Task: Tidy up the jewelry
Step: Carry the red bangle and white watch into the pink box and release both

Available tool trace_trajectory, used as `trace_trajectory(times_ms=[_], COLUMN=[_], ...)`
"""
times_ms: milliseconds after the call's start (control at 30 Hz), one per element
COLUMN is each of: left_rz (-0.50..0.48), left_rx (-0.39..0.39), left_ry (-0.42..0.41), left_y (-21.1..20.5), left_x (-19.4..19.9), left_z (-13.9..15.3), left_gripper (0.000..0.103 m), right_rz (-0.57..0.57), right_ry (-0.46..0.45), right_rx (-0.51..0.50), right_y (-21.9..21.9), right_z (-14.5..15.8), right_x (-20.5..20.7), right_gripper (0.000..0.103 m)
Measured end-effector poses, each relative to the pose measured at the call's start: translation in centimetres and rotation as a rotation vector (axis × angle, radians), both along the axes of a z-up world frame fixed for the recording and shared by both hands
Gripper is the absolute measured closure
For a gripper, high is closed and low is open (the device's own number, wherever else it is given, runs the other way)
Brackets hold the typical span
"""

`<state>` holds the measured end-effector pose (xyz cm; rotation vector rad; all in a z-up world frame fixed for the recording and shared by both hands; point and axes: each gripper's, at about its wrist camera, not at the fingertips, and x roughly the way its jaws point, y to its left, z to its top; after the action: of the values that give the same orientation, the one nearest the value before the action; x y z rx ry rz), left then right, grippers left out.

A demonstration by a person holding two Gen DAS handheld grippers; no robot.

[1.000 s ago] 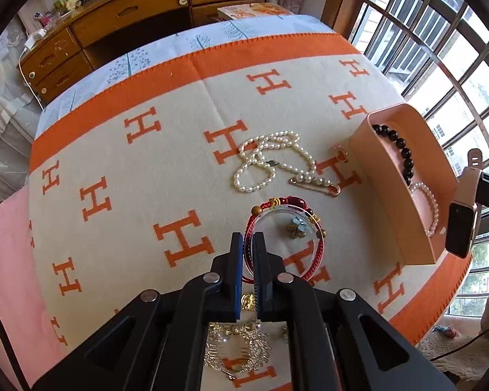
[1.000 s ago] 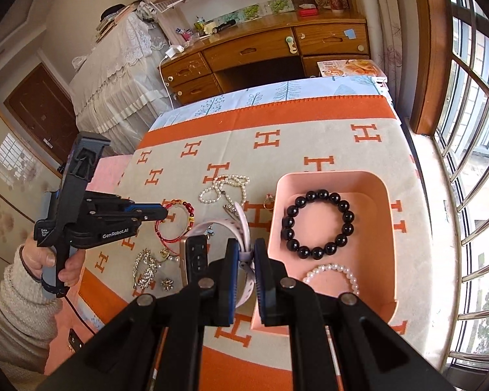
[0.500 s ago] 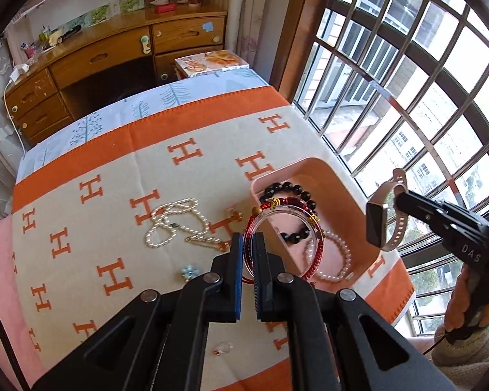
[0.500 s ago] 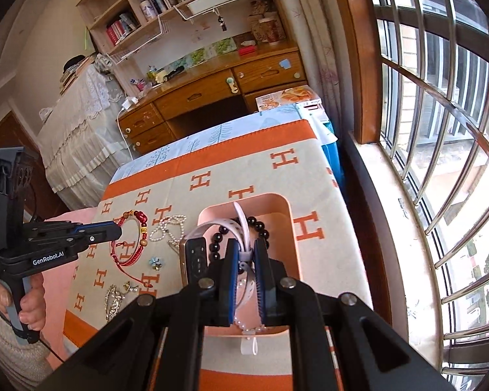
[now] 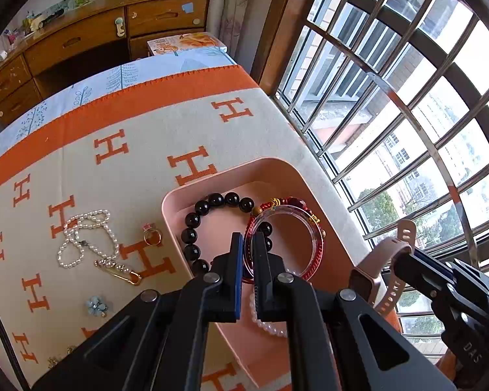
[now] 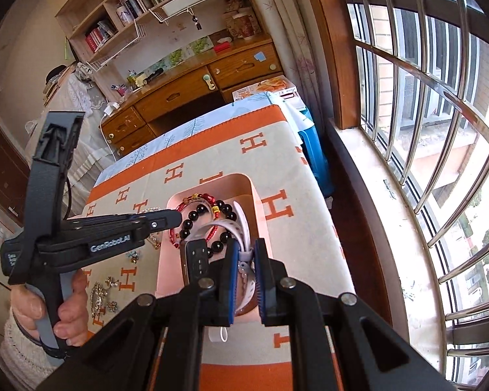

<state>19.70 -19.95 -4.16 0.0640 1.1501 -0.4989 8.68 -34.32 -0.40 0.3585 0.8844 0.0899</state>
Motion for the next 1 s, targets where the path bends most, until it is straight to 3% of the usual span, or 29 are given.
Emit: trace_trajectory(times_ms=[167,267,333,400,633,1000], left_rz=[0.012,0.023,0.031,0.057,0.186,0.378], left_rx=[0.033,0.058,0.048,0.053,0.089,0.102], left_ry=[-0.006,-0.030,-0.058,-0.113,-0.245,-0.252], left_y=[-0.6,-0.2,0.6,1.5,6.4,14.8], left_x=[1.0,0.7,0.1,-0.7,-3.8,-7.2], left_z=[-1.5,-1.2,-0.5,0.4,2.4,2.6], left_gripper=[0.094,0.075,0.050,0.041,0.032,0.030], right_rz=[0.013,0.030,0.044,0.060,0.123,0.202], right_ry=[0.023,0.035,0.043,0.056,0.100,0.192], right_rx=[0.001,0.000,-0.002,-0.001,0.000,-0.016], right_y=[0.2,0.6,1.0,1.6,3.7,7.0], right_z=[-1.0,-1.4,-1.7,-2.1,-3.7,-5.5], right_x=[0.5,1.0,1.4,1.8,2.9,3.8], right_gripper=[0.093,0.093,0.093,0.093,0.093,0.088])
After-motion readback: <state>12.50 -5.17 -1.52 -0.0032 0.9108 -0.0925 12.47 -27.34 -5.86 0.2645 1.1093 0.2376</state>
